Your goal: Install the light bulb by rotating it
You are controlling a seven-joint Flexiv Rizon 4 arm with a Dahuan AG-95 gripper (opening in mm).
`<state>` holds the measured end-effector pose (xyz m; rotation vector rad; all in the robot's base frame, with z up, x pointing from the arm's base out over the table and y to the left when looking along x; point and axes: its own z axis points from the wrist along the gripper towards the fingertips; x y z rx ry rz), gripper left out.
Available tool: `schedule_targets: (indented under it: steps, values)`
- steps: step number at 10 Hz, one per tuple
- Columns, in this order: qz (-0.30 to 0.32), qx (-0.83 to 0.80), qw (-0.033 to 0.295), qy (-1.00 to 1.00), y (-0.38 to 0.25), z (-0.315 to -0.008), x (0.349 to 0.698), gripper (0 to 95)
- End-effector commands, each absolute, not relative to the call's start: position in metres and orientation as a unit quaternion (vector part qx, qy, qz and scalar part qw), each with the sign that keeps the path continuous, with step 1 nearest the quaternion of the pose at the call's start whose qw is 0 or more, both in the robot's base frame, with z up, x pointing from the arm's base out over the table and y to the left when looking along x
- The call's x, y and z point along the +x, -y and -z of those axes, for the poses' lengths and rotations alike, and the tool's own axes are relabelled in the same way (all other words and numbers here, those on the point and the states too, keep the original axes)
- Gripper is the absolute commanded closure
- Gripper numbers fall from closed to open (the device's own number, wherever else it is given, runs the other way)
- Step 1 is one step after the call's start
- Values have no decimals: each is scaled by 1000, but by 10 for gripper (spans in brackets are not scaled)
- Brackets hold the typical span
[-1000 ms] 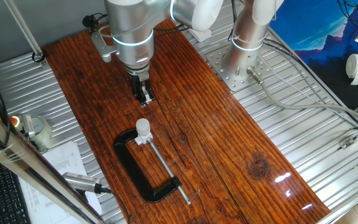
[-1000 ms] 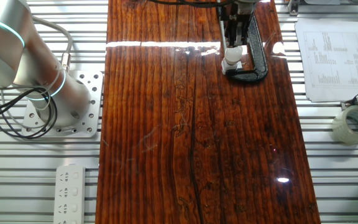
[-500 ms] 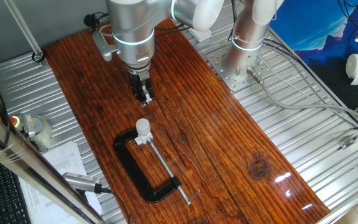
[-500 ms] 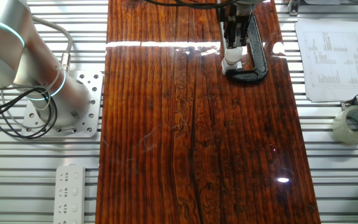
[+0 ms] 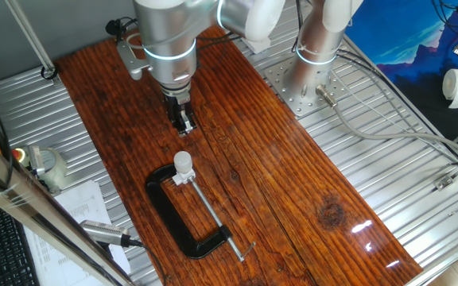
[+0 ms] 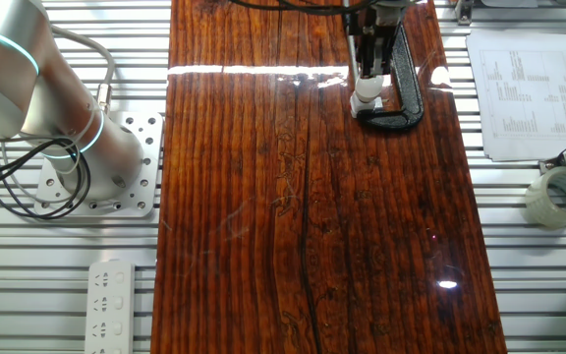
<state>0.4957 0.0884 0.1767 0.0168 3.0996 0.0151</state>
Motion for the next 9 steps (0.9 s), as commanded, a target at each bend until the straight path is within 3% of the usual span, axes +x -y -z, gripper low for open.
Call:
schedule_targets:
  steps: [1,9]
  values:
    - [-7,7,24,-1000,-86,-178,495,950]
    - [-11,-4,19,-1000,-83,-178,494,950]
